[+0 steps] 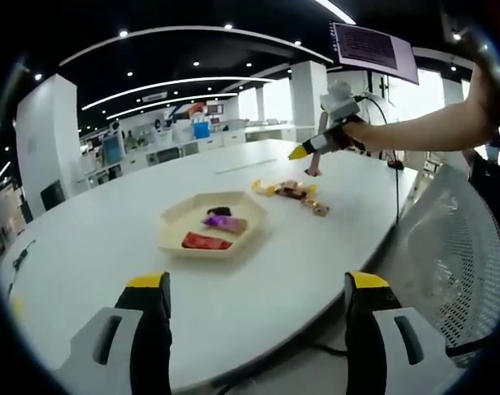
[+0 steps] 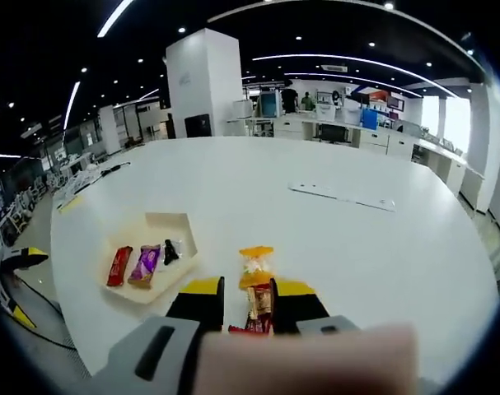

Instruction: Place the target food into the container with the food tongs after gripping and lifting it, then release it inside without dropping or visibly crushing the food.

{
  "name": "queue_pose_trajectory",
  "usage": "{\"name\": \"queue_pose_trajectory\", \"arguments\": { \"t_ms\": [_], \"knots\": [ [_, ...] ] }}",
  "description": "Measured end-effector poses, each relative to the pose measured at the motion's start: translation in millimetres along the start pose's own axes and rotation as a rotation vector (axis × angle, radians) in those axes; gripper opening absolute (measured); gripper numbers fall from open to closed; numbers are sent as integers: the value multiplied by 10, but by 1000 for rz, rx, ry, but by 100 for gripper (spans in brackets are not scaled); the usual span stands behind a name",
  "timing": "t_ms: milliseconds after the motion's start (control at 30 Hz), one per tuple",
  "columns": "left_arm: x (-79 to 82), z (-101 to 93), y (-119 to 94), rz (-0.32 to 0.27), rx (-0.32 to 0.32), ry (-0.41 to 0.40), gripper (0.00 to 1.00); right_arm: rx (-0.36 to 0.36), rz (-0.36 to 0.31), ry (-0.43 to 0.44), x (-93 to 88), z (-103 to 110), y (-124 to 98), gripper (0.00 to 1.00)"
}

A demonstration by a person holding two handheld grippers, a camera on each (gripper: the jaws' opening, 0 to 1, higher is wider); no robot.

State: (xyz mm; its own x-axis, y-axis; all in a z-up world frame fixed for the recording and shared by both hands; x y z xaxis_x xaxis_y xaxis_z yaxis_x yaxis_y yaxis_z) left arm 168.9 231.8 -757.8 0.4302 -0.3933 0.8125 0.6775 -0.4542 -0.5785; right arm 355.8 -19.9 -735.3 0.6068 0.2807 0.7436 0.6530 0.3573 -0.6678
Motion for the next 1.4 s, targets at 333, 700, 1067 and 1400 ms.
{"name": "queue_pose_trajectory", "arguments": {
  "t_ms": [333, 700, 1067, 1400],
  "knots": [
    [19, -1, -4, -13, 0, 1, 85, -6, -26, -7, 197, 12, -149, 21],
    [28, 4, -12, -22, 5, 3, 87, 17, -32, -27, 355, 233, -50, 21],
    [23, 13, -11, -19, 10, 3, 88, 85, -53, -40, 584, 586, 130, 21],
    [18, 15, -13, -15, 11, 2, 88, 128, -58, -60, 718, 814, 245, 21]
  ]
}}
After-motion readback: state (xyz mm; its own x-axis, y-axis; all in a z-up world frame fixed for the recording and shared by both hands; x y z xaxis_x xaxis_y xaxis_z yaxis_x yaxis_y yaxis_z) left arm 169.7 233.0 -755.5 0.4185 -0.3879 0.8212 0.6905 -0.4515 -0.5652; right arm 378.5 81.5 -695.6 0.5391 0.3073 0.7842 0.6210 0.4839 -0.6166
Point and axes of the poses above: the point that each gripper's makers call its tool centre point, and the gripper's own axes: y roughly forward along the fingers, z roughly to its left, x roughly out of its top, the point moved 1 cm from there along -y, roughly backward along the fingers, and after that the axes turned 12 degrees about z, right-handed, at the moved point
